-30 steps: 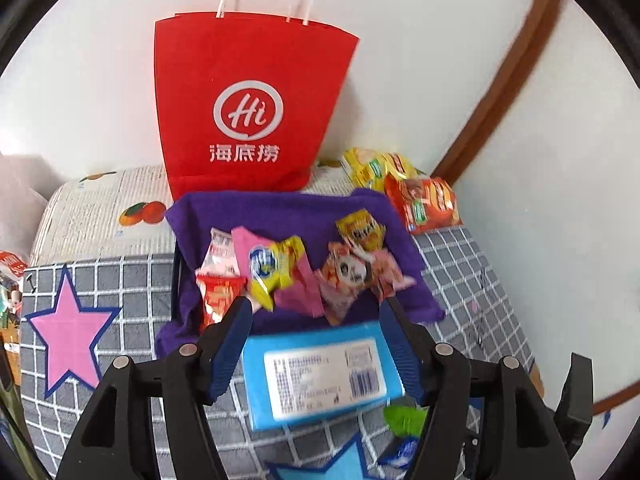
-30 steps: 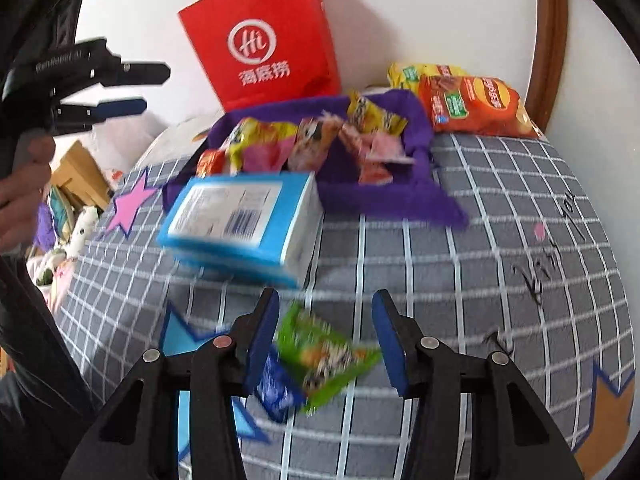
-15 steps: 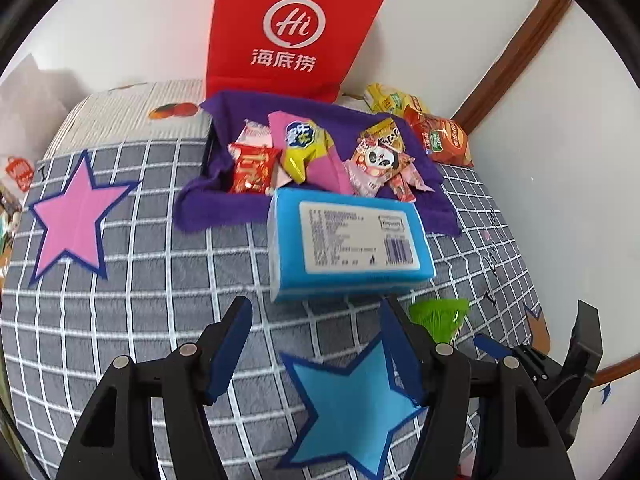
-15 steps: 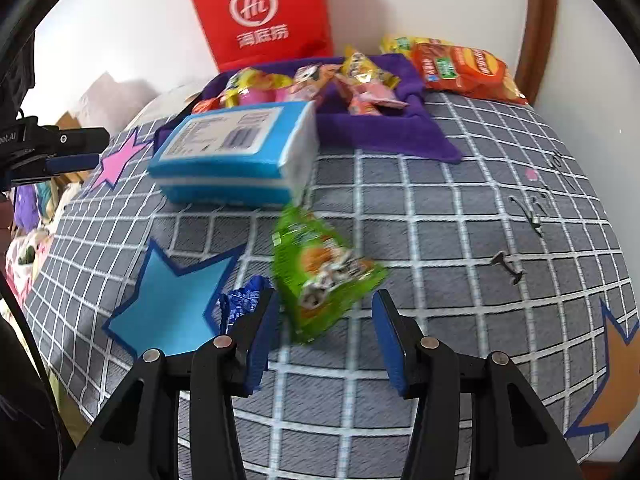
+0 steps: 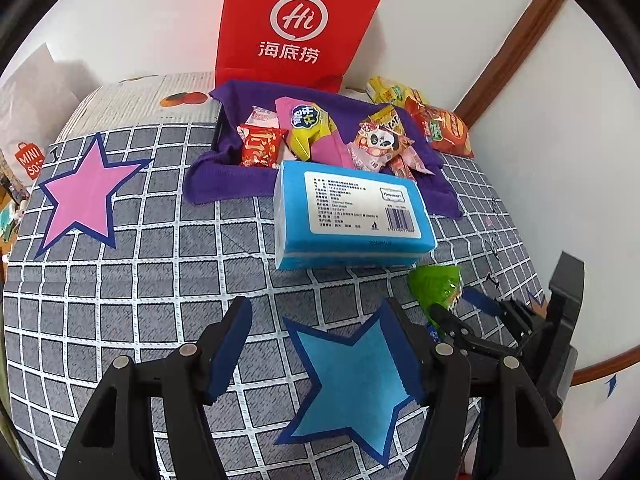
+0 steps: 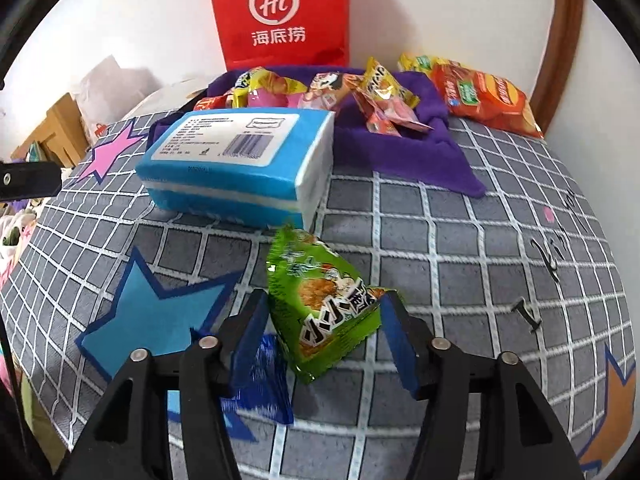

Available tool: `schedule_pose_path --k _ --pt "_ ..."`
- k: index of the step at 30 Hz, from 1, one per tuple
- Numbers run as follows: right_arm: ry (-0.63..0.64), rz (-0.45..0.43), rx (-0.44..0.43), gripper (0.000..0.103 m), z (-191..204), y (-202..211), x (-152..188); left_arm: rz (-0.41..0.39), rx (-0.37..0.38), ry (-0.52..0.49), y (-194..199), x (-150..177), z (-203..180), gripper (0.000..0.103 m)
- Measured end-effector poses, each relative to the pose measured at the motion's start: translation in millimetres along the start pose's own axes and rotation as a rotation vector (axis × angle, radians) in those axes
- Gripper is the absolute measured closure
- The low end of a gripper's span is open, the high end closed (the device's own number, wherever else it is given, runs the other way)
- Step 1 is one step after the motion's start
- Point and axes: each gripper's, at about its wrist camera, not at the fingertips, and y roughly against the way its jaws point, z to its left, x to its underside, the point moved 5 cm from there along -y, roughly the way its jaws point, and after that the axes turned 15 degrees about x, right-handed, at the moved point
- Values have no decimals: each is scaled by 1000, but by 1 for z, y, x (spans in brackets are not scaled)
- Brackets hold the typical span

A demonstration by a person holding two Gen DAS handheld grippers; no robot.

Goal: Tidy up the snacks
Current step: 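Grasp the green snack bag with the right tool while the left tool grasps the blue packet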

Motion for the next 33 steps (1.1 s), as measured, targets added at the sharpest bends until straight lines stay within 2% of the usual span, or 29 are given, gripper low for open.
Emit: schedule_pose_path --k 8,13,16,19,23,28,33 --pt "11 -19 -49 35 3 -13 -10 40 -4 -18 -21 9 -7 39" --pt "23 -9 -70 35 7 -25 -14 52 -3 -15 -29 10 -10 39" --pt "30 -34 -76 41 6 -26 -14 56 -11 -22 -32 12 -10 39" --pt "1 -66 -41 43 -9 -21 -14 57 -15 -31 -36 14 -11 39" --pt "-98 -90 29 43 -54 -9 -9 70 -8 -58 -48 18 -18 39" --pt "-158 -79 139 43 -101 -9 11 104 33 -163 -72 34 -42 39" --pt "-223 -65 172 43 -133 -4 34 164 96 -305 -94 56 -69 39"
